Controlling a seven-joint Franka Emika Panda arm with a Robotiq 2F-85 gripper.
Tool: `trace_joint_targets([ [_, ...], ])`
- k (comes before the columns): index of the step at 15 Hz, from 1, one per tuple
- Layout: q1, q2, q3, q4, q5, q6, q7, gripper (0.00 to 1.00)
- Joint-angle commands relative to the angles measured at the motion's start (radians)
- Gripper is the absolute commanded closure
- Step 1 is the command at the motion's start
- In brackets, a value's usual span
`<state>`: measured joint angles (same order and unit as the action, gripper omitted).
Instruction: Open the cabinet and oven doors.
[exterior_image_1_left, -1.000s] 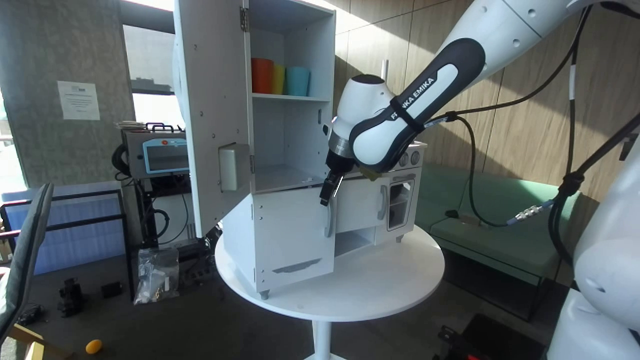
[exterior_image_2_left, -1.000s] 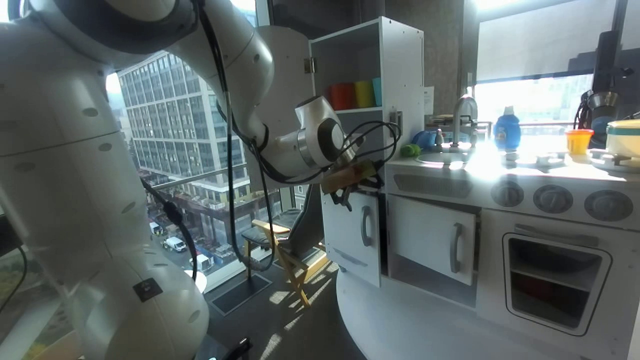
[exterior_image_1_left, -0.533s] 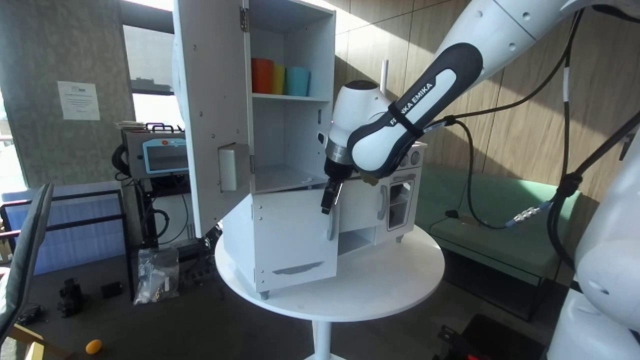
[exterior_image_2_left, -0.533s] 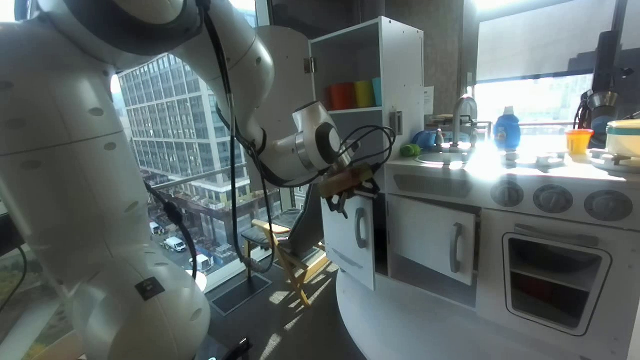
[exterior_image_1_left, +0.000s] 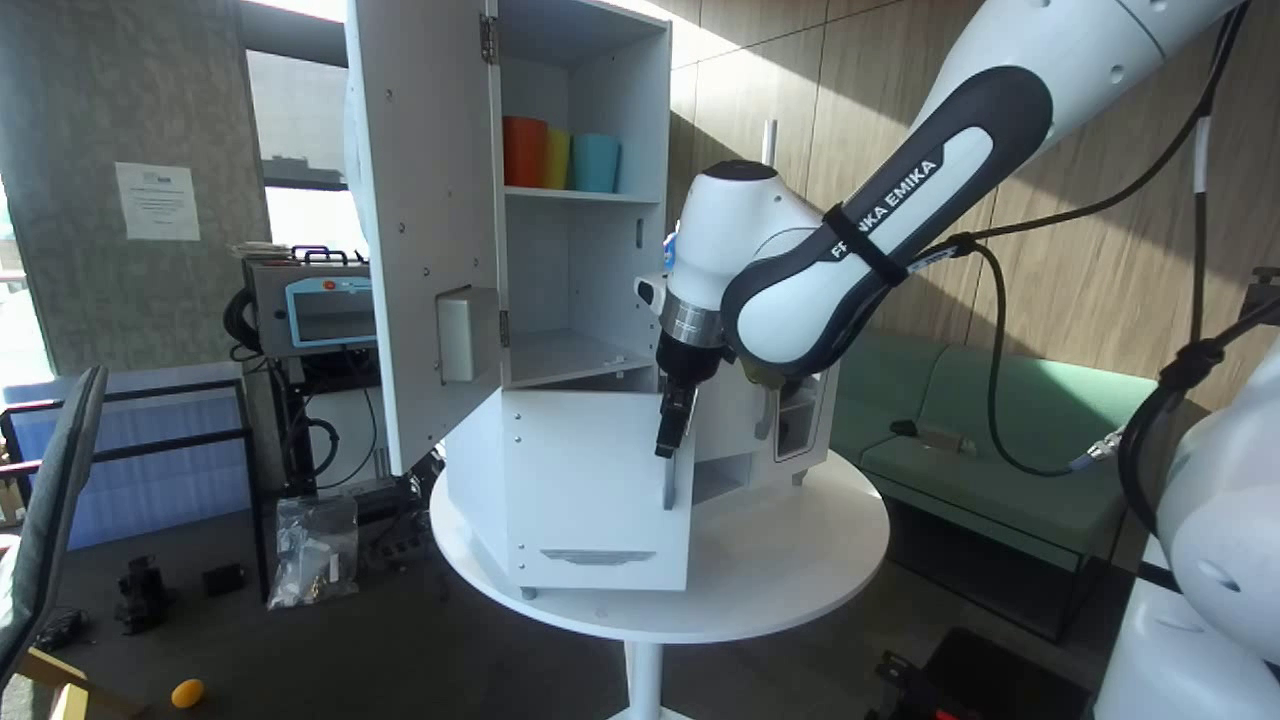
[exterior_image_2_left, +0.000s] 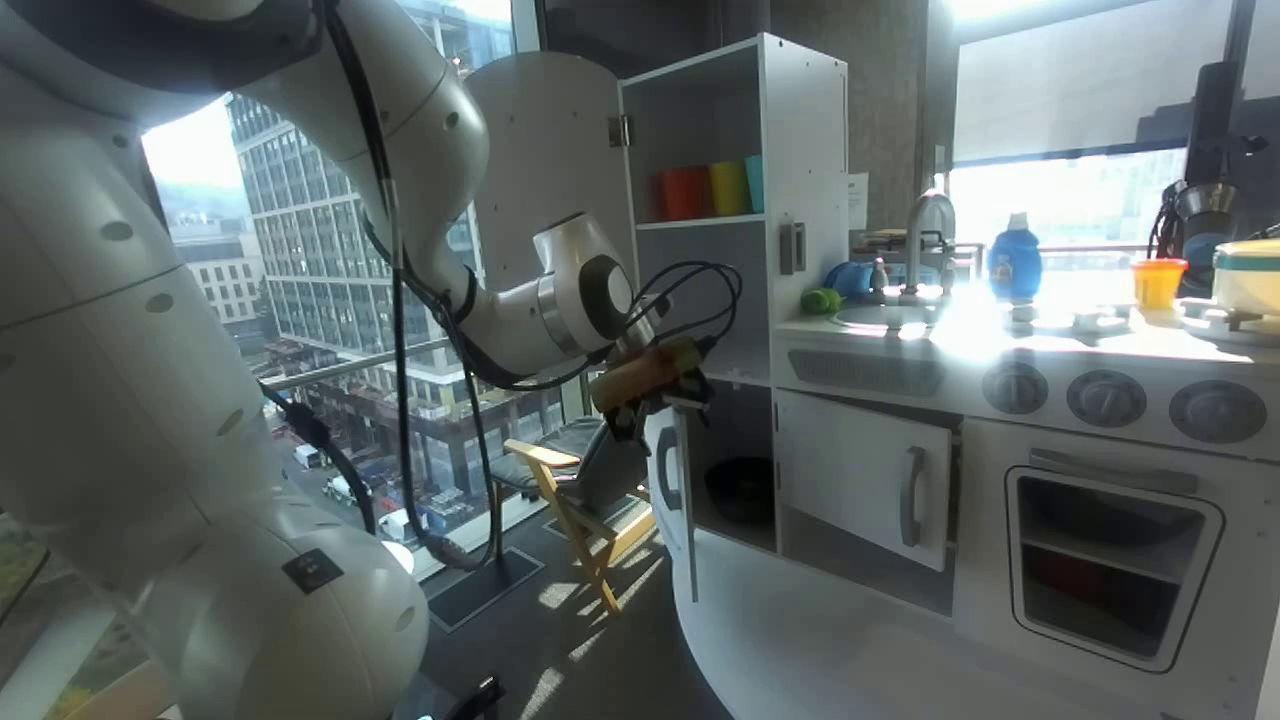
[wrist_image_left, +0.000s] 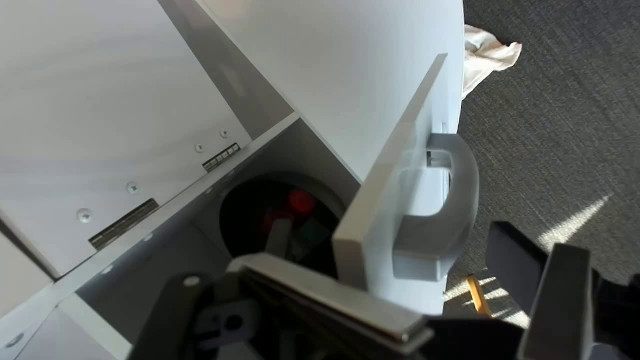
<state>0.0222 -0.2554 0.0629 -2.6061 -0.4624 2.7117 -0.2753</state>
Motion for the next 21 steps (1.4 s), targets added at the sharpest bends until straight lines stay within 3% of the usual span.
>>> trace_joint_targets([
  [1,0.031,-0.202,-0.001,-0.156,0.004,0.071,-0.034,0.0],
  [4,0.161,-0.305,-0.068,-0.219,0.145,0.006,-0.168,0.0],
  [5,0.225,-0.278,-0.102,-0.159,0.21,-0.054,-0.24,0.0],
  [7,0.327,-0.349,-0.158,-0.169,0.313,-0.182,-0.373,0.0],
  [9,0.374,-0.39,-0.18,-0.159,0.385,-0.302,-0.464,0.0],
  [12,0.355,-0.435,-0.173,-0.151,0.429,-0.422,-0.503,0.0],
  [16,0.237,-0.414,-0.165,-0.148,0.408,-0.3,-0.38,0.0],
  [21,0.096,-0.236,-0.232,-0.041,0.41,-0.195,-0.303,0.0],
])
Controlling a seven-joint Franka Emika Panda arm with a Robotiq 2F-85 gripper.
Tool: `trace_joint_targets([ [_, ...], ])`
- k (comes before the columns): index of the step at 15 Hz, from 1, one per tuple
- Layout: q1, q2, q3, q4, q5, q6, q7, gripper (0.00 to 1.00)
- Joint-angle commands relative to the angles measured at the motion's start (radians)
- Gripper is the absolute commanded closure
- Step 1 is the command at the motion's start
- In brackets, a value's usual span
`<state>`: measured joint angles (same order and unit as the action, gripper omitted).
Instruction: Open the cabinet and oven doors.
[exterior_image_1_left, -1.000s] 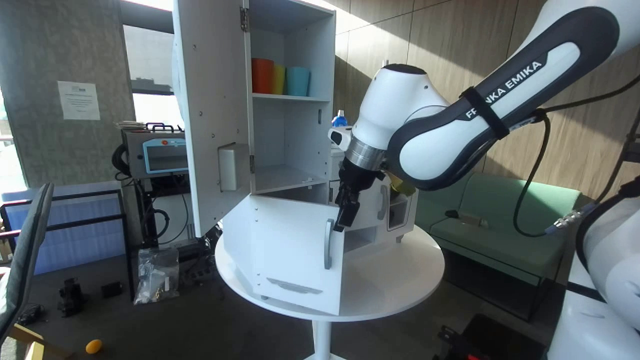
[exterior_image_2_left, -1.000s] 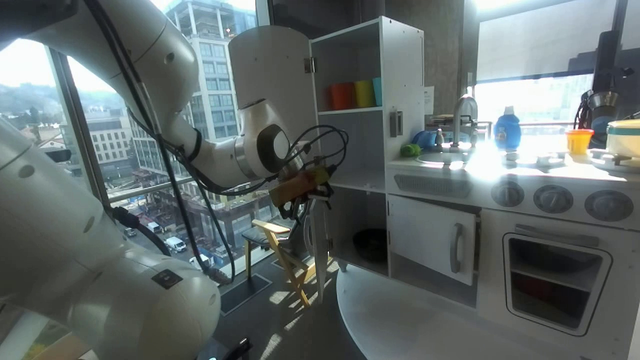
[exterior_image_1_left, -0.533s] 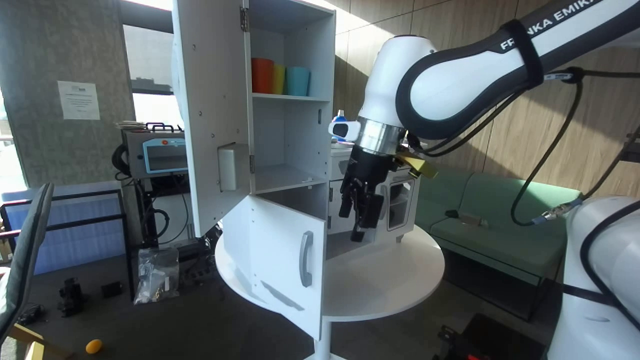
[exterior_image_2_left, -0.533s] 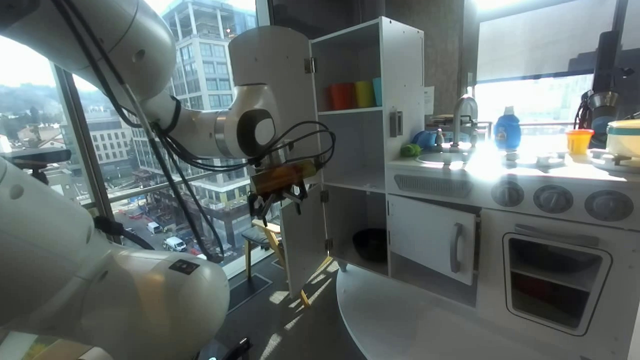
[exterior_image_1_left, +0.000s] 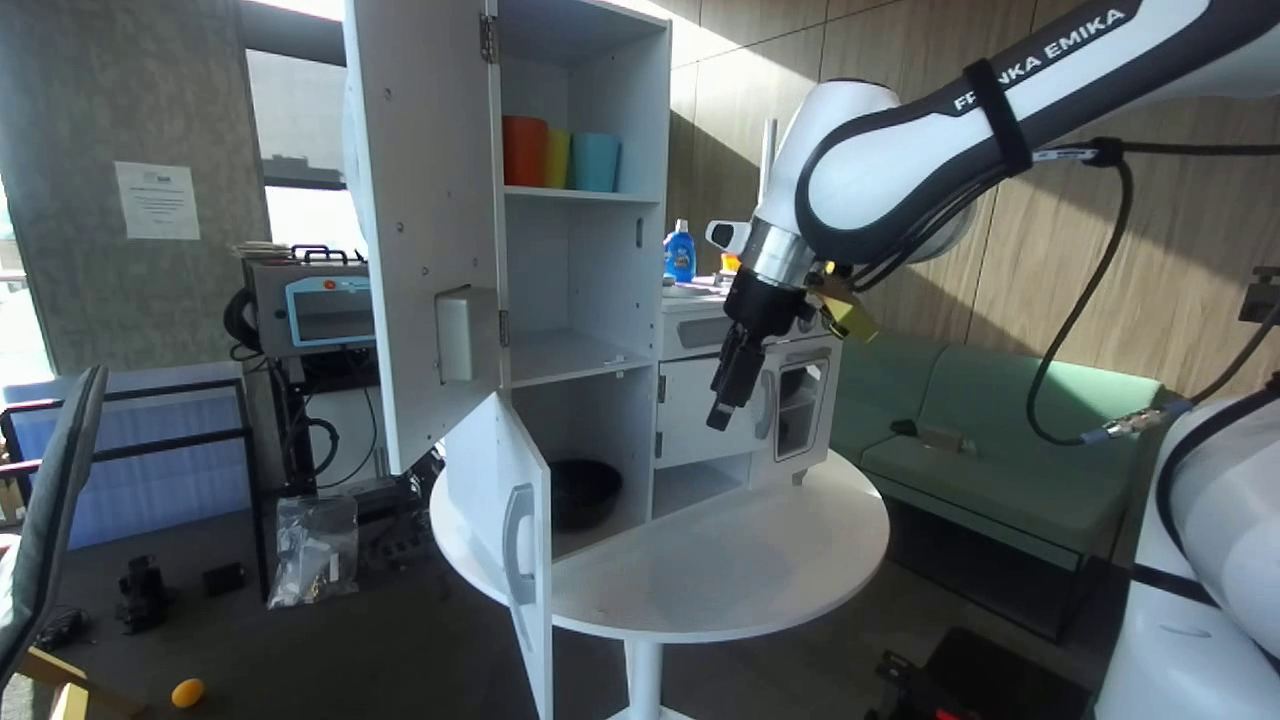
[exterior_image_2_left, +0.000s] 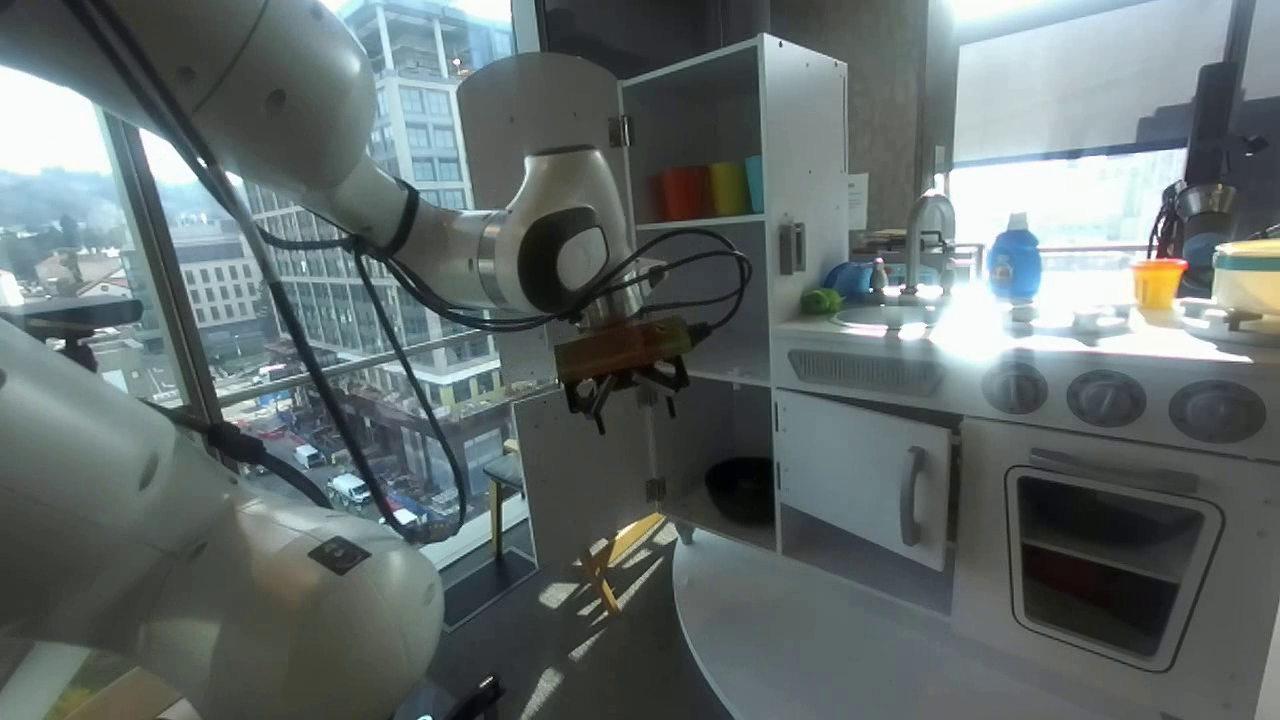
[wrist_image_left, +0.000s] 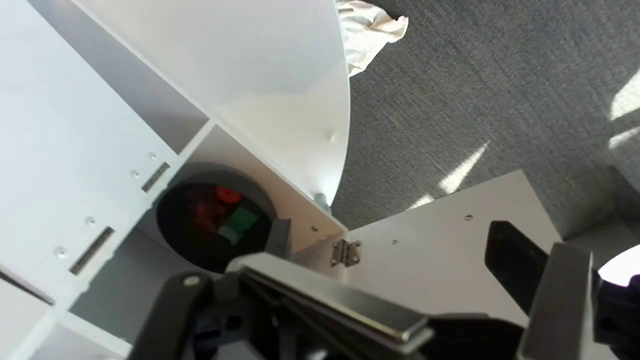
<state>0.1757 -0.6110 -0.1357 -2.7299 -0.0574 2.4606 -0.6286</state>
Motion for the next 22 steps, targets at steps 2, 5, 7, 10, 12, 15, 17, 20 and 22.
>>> trace_joint_targets([
  [2,-0.1,0.185,-0.069,0.123,0.018,0.107,0.073,0.0],
  [5,-0.145,0.28,-0.12,0.199,0.049,0.148,0.113,0.0],
  [7,-0.171,0.333,-0.143,0.25,0.081,0.158,0.148,0.0],
  [10,-0.208,0.406,-0.157,0.324,0.132,0.148,0.191,0.0],
  [12,-0.24,0.453,-0.15,0.369,0.133,0.136,0.23,0.0],
  [15,-0.298,0.508,-0.143,0.405,0.101,0.159,0.313,0.0],
  [17,-0.329,0.522,-0.143,0.42,0.085,0.154,0.351,0.0],
  [20,-0.367,0.541,-0.152,0.42,0.071,0.132,0.355,0.0],
  [22,-0.381,0.555,-0.156,0.41,0.09,0.144,0.324,0.0],
])
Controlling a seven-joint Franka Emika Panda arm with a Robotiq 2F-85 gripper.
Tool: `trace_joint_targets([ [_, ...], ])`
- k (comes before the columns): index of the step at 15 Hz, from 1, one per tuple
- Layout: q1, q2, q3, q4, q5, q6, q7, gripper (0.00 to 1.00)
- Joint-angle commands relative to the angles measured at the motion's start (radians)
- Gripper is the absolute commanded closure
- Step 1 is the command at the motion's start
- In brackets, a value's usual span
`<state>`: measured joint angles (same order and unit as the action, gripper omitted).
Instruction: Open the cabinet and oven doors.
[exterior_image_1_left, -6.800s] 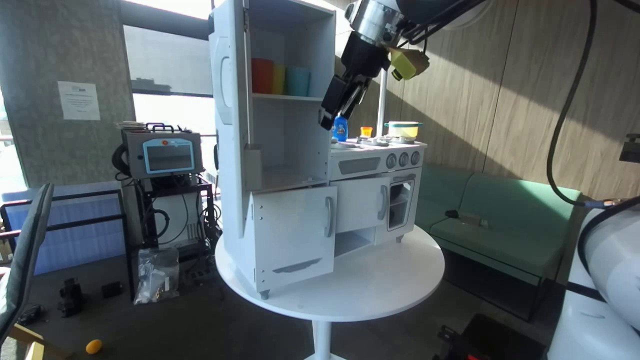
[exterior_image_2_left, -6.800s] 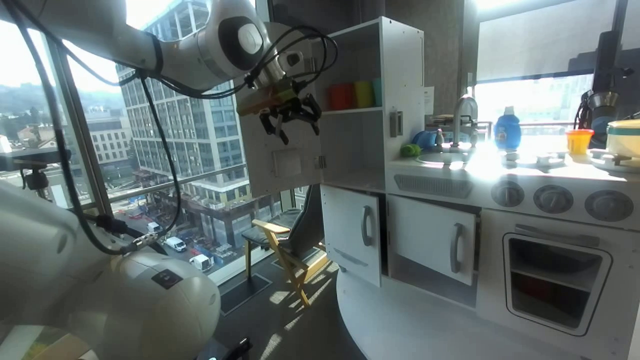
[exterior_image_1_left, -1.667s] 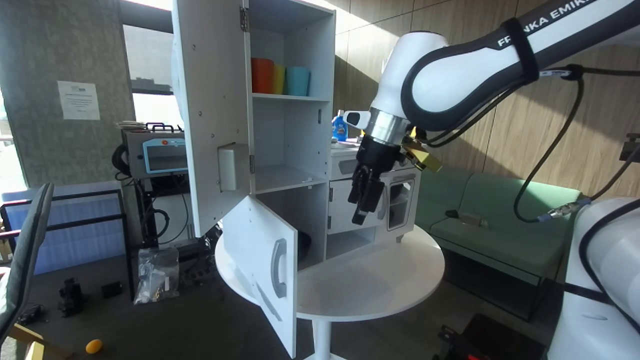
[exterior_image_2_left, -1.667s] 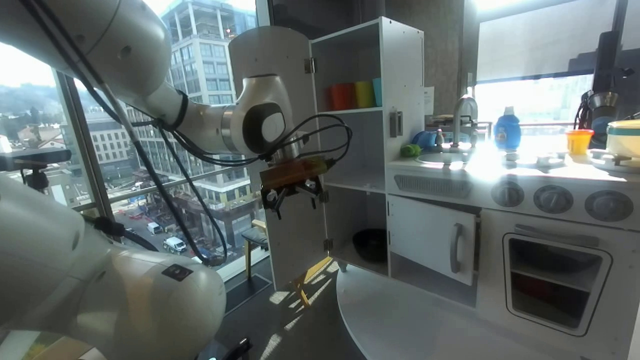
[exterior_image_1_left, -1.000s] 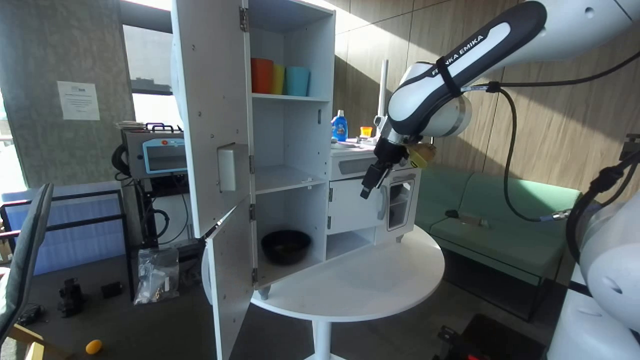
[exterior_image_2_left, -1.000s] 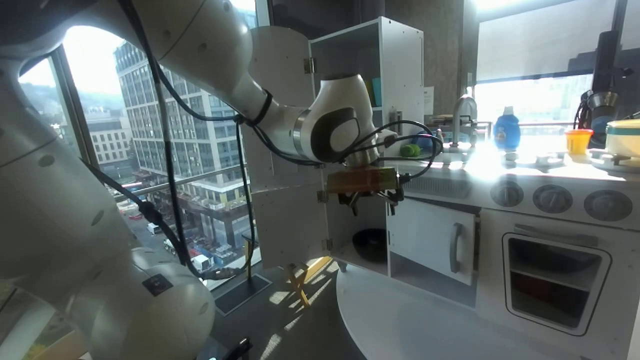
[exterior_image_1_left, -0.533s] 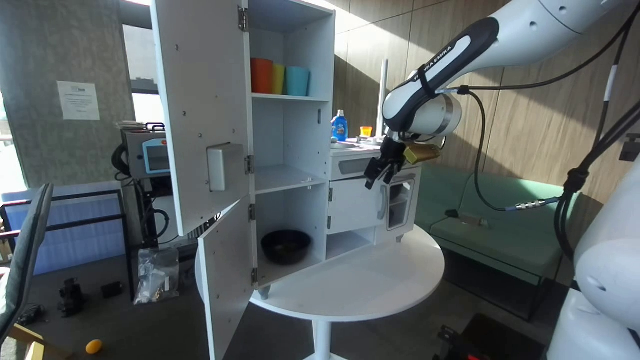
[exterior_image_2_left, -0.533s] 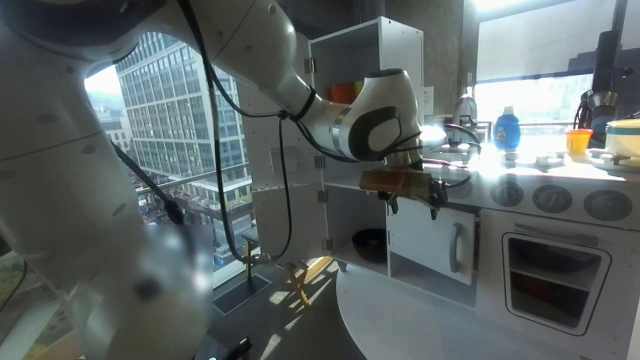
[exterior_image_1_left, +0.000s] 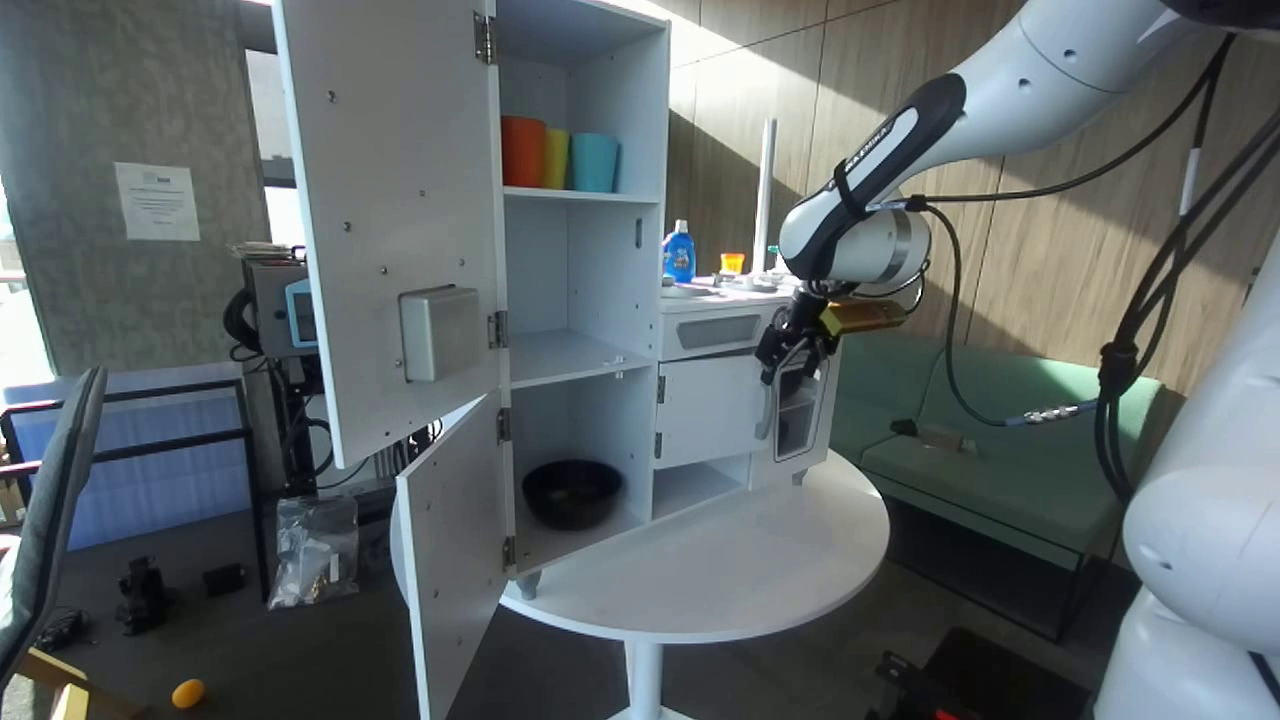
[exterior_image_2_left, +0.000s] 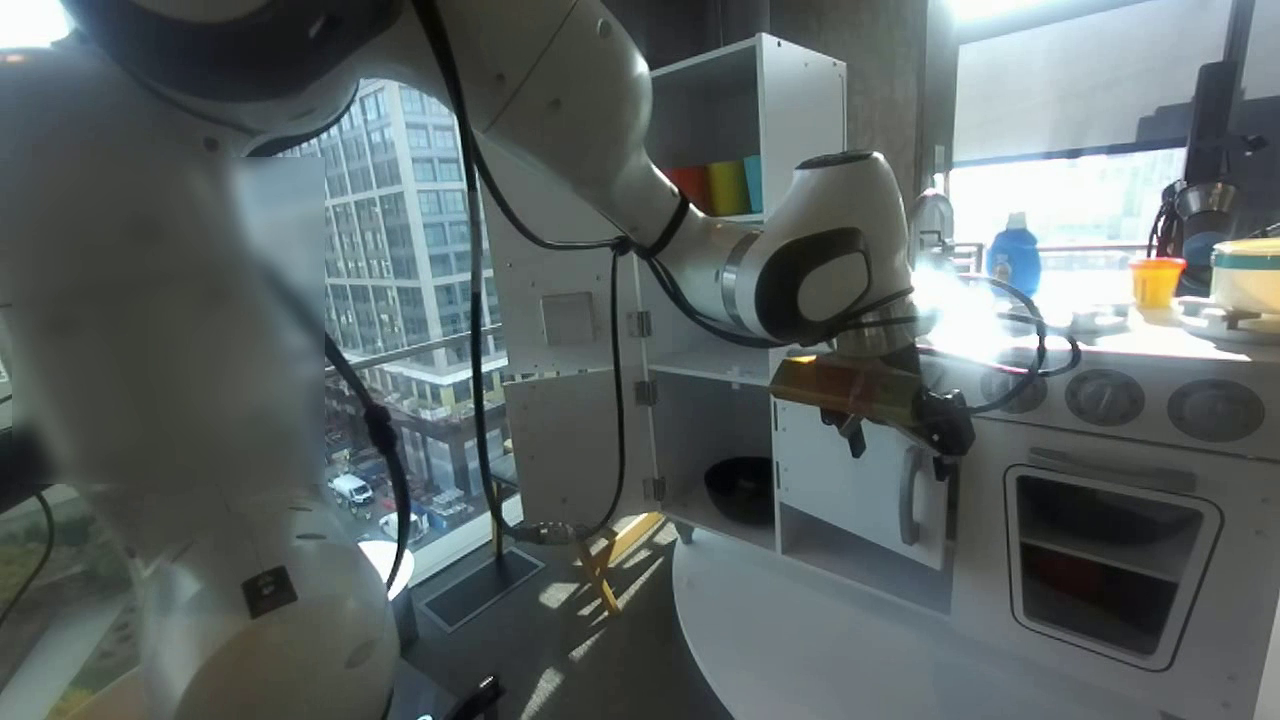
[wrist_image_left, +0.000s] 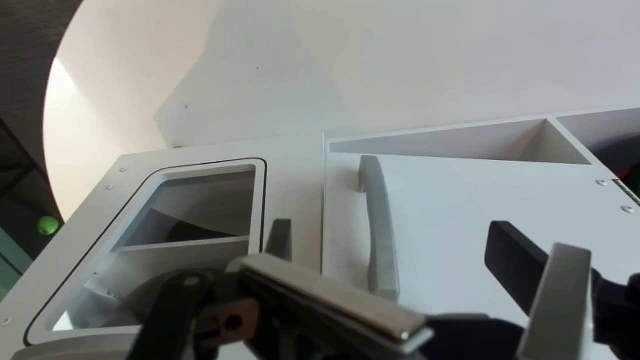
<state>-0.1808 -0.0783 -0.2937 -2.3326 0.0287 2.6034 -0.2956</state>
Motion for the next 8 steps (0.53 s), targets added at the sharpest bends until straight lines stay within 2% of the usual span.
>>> trace_joint_targets([
  [1,-0.031,0.028,0.003,0.008,0.01,0.008,-0.016,0.0],
  [4,-0.036,0.043,0.01,-0.007,0.01,0.046,-0.041,0.0],
  [5,-0.042,0.053,0.012,-0.005,-0.024,0.05,0.002,0.0],
  [6,-0.038,0.04,0.014,-0.007,-0.004,0.014,-0.009,0.0],
  [8,-0.039,0.048,0.016,-0.007,-0.006,0.012,-0.008,0.0],
])
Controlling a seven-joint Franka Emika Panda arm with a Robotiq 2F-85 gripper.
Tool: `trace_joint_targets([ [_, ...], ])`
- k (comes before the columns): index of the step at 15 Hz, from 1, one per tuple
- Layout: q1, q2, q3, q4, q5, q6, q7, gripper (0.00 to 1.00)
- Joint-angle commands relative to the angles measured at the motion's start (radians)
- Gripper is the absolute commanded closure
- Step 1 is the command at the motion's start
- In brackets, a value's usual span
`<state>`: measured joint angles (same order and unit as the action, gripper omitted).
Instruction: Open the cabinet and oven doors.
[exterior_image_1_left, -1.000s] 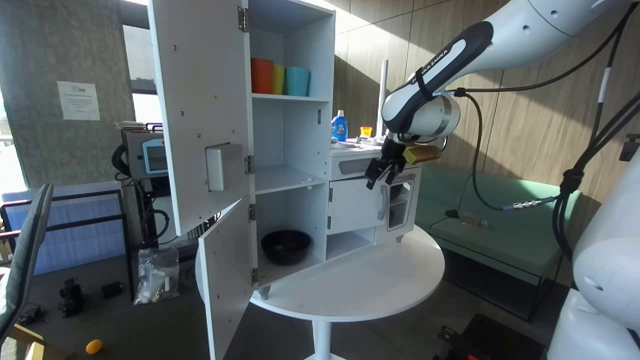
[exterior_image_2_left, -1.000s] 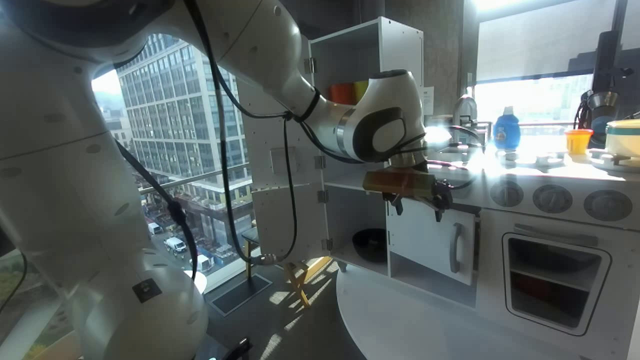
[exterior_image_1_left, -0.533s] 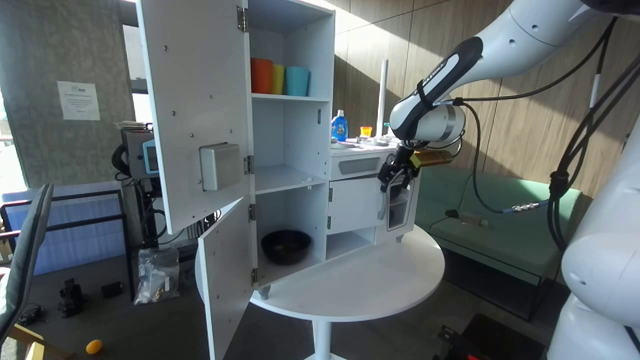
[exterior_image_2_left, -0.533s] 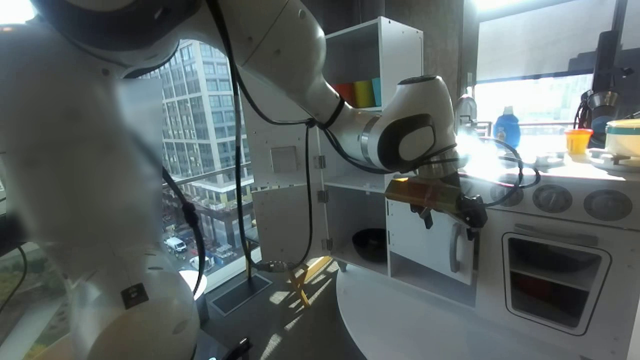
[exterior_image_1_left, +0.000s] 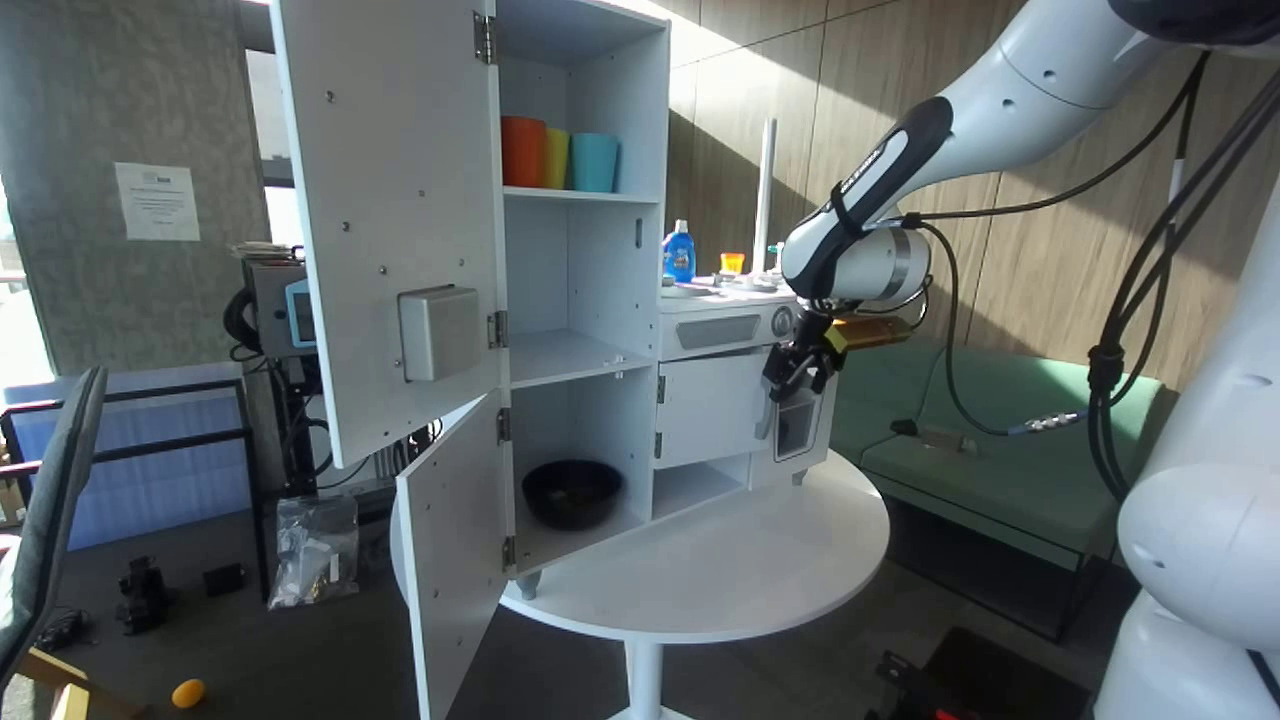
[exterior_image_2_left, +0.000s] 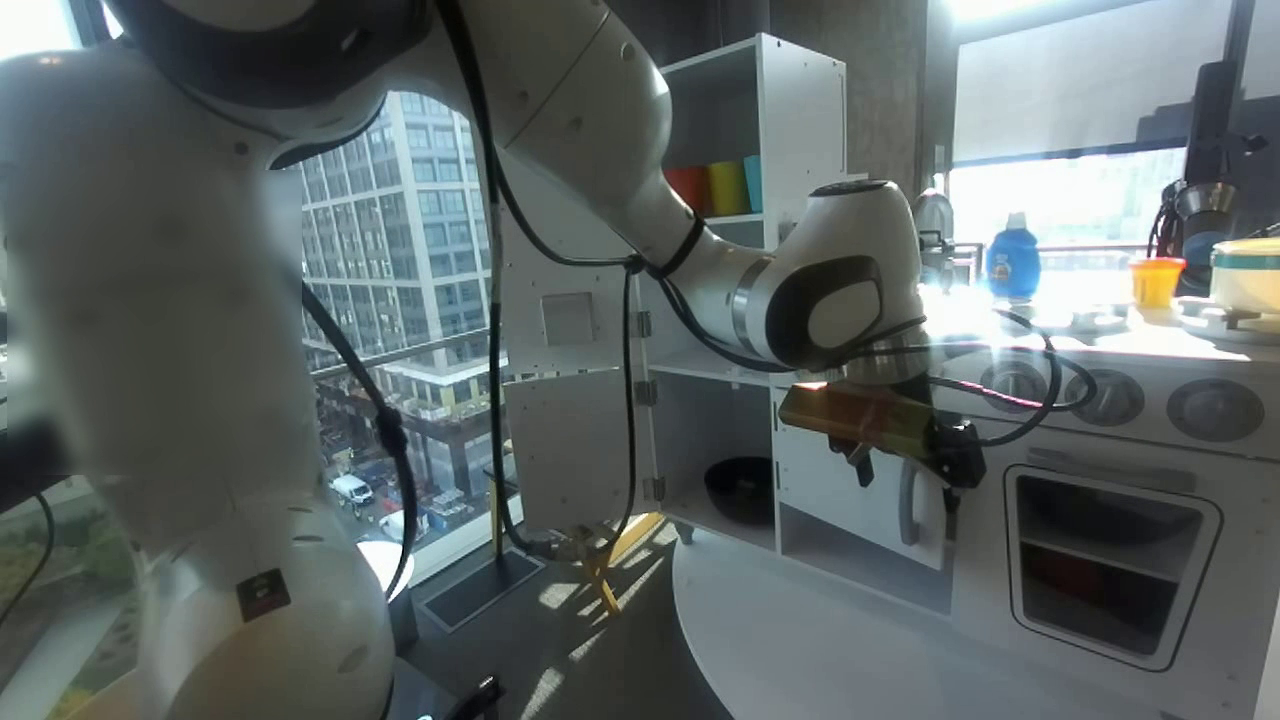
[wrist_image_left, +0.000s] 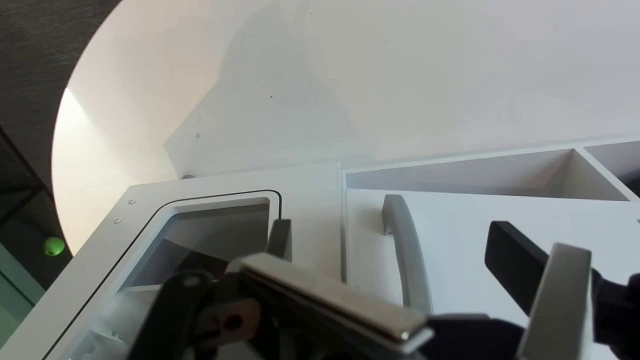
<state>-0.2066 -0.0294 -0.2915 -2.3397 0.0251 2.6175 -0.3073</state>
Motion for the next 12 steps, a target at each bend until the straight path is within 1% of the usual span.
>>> trace_joint_targets([
  [1,-0.013,0.0,0.014,0.0,-0.002,-0.002,0.003,0.0],
  [2,-0.004,0.008,0.025,0.006,-0.017,0.009,-0.002,0.0],
  [3,0.01,0.019,0.034,0.032,0.046,-0.043,-0.072,0.0],
  [5,0.025,0.033,0.049,0.056,0.179,-0.077,-0.238,0.0],
  [7,0.025,0.059,0.062,0.1,0.253,-0.121,-0.319,0.0],
  [8,0.021,0.075,0.069,0.121,0.262,-0.124,-0.335,0.0],
  [12,0.001,0.159,0.072,0.216,0.171,-0.144,-0.217,0.0],
])
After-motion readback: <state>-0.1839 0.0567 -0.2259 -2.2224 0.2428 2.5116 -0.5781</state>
